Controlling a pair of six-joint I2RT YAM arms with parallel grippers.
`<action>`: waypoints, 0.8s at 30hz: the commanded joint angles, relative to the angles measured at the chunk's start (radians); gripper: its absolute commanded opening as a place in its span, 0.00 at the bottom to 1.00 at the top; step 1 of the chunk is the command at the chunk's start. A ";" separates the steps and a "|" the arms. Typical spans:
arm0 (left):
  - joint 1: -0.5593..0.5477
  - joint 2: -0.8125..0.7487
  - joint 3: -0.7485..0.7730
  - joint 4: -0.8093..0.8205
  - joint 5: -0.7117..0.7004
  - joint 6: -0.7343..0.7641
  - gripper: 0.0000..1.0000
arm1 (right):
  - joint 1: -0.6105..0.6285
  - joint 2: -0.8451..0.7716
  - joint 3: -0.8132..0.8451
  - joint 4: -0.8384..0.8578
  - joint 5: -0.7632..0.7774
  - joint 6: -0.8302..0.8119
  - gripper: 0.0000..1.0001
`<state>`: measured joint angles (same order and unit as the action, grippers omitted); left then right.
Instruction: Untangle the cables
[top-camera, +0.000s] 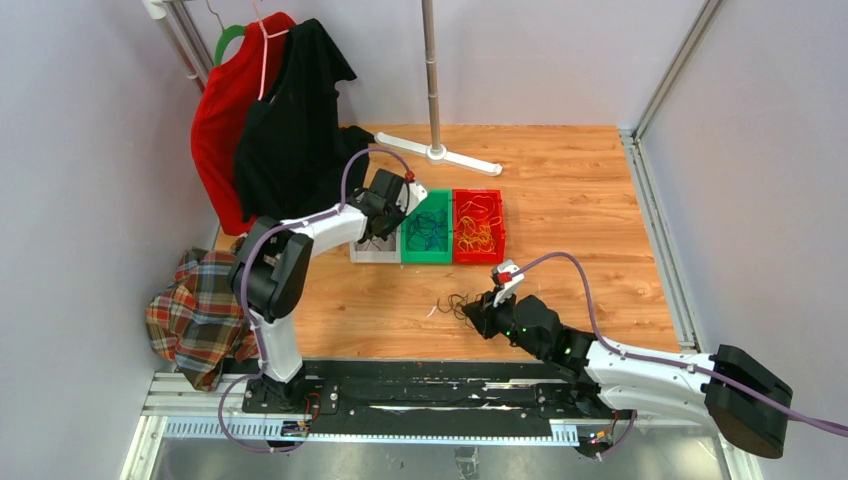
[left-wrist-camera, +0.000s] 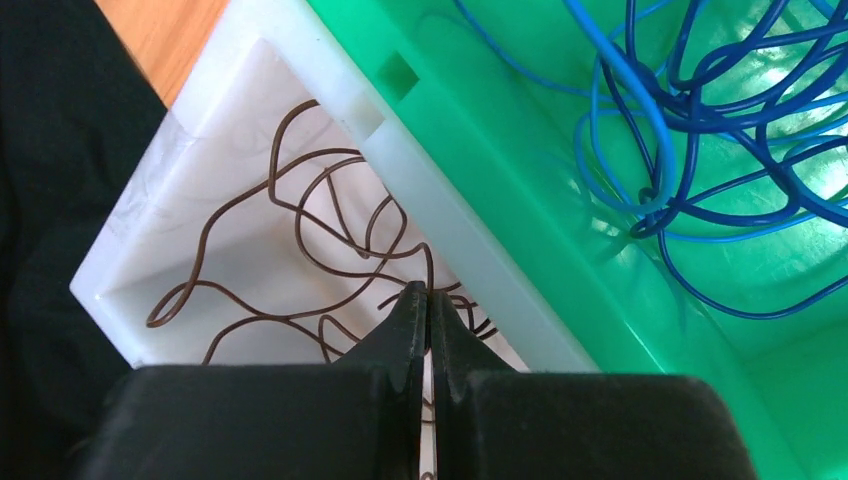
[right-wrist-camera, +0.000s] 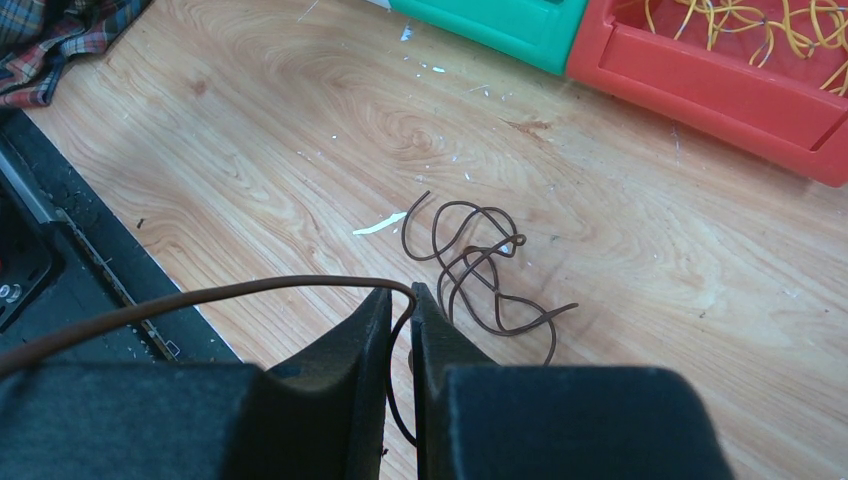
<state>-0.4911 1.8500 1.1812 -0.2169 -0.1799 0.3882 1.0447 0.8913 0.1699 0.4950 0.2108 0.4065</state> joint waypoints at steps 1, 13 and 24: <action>0.004 -0.006 0.010 0.022 0.005 -0.015 0.01 | 0.000 0.003 0.028 -0.011 0.019 0.003 0.12; 0.021 -0.145 0.171 -0.265 0.203 -0.041 0.61 | -0.003 0.011 0.048 -0.022 0.001 -0.009 0.12; 0.058 -0.277 0.176 -0.388 0.303 -0.018 0.57 | -0.005 -0.004 0.055 -0.039 0.001 -0.005 0.12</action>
<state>-0.4572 1.6554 1.3556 -0.5388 0.0418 0.3599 1.0443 0.9009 0.1898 0.4683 0.2096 0.4049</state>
